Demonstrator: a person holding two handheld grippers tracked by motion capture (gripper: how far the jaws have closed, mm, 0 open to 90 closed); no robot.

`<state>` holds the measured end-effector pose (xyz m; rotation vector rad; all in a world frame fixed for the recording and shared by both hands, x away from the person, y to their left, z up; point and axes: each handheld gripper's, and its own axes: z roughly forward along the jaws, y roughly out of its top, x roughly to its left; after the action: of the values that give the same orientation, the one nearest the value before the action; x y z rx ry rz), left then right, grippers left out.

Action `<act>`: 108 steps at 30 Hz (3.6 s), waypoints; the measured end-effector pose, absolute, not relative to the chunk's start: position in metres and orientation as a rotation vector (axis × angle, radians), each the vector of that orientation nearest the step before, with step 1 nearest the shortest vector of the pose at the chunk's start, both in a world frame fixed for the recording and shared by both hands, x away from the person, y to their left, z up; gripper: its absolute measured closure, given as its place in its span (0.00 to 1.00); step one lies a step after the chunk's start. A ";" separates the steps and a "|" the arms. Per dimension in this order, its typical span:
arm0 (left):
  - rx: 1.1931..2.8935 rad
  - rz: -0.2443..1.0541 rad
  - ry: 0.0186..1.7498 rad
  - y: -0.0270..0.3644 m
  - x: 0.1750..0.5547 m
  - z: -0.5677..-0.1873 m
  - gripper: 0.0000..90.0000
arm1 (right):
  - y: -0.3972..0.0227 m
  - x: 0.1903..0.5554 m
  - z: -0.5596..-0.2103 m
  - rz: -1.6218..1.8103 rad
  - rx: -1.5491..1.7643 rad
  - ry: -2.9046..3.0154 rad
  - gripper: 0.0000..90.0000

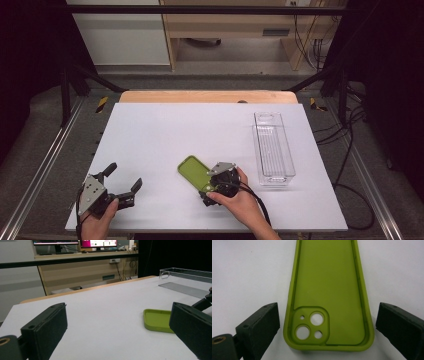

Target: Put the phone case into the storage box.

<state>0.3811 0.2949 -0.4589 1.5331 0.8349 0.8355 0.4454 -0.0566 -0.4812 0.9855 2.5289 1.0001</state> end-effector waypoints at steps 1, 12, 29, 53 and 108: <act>1.534 0.837 0.835 0.295 0.381 -0.459 0.01 | -0.056 0.446 -0.482 0.993 0.983 2.533 0.07; 1.540 0.837 0.827 0.293 0.381 -0.459 0.02 | -0.057 0.444 -0.486 0.964 0.976 2.527 0.08; 1.552 0.853 0.812 0.289 0.376 -0.457 0.02 | -0.059 0.449 -0.477 0.964 1.015 2.576 0.19; 1.752 0.877 0.610 0.235 0.372 -0.452 0.02 | -0.067 0.491 -0.396 0.773 0.944 2.681 0.20; 1.989 1.390 0.243 0.122 0.427 -0.454 0.28 | -0.066 0.484 -0.327 0.737 0.834 2.776 0.19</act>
<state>0.4271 0.1216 -0.4543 1.9890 0.2427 1.3900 0.4838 -0.0659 -0.3267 0.8340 2.7762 0.7369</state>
